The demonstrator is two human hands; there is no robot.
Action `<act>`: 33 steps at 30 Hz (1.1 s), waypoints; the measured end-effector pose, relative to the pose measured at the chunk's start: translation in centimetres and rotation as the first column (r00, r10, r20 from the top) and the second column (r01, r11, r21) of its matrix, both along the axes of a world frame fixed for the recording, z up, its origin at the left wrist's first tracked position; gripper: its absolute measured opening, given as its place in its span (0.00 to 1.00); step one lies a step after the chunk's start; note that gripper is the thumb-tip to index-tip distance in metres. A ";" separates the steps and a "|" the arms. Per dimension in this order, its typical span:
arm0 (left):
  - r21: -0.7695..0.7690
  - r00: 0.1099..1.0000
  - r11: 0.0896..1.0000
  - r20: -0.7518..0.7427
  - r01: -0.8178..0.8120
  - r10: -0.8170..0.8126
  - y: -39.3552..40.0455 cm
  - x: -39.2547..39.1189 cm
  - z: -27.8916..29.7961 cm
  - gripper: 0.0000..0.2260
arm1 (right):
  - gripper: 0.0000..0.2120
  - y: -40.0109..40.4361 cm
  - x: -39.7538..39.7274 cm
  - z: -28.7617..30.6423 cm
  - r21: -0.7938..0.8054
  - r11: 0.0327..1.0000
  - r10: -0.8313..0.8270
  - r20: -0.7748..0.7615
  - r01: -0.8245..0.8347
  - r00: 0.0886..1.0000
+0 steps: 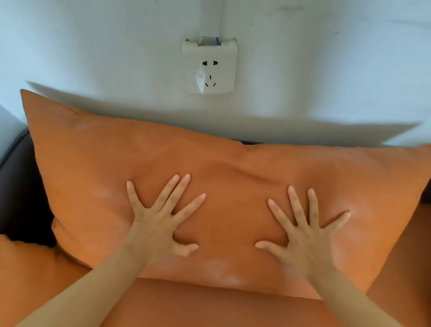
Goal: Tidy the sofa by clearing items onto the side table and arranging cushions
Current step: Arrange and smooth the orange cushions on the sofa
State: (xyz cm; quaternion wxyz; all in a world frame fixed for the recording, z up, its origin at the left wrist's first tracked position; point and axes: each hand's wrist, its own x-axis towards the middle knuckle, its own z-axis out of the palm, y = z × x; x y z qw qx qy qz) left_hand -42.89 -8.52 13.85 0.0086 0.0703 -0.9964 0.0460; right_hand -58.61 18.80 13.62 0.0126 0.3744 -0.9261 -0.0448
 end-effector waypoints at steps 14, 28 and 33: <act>-0.001 0.992 0.995 0.079 -0.103 0.103 1.2 -0.8 -2.0 0.46 | 0.42 -0.2 -3.2 -2.7 0.068 0.996 0.050 0.008 -0.050 0.999; 0.012 0.912 0.912 0.000 -0.411 0.411 1.6 2.0 -2.6 0.49 | 0.44 3.1 -1.1 -1.7 0.007 0.996 -0.091 -0.066 0.092 0.994; -0.029 0.912 0.911 -0.016 -0.411 0.411 1.5 1.7 -2.9 0.49 | 0.43 2.8 -1.2 -2.0 0.009 0.998 -0.064 -0.081 0.065 0.995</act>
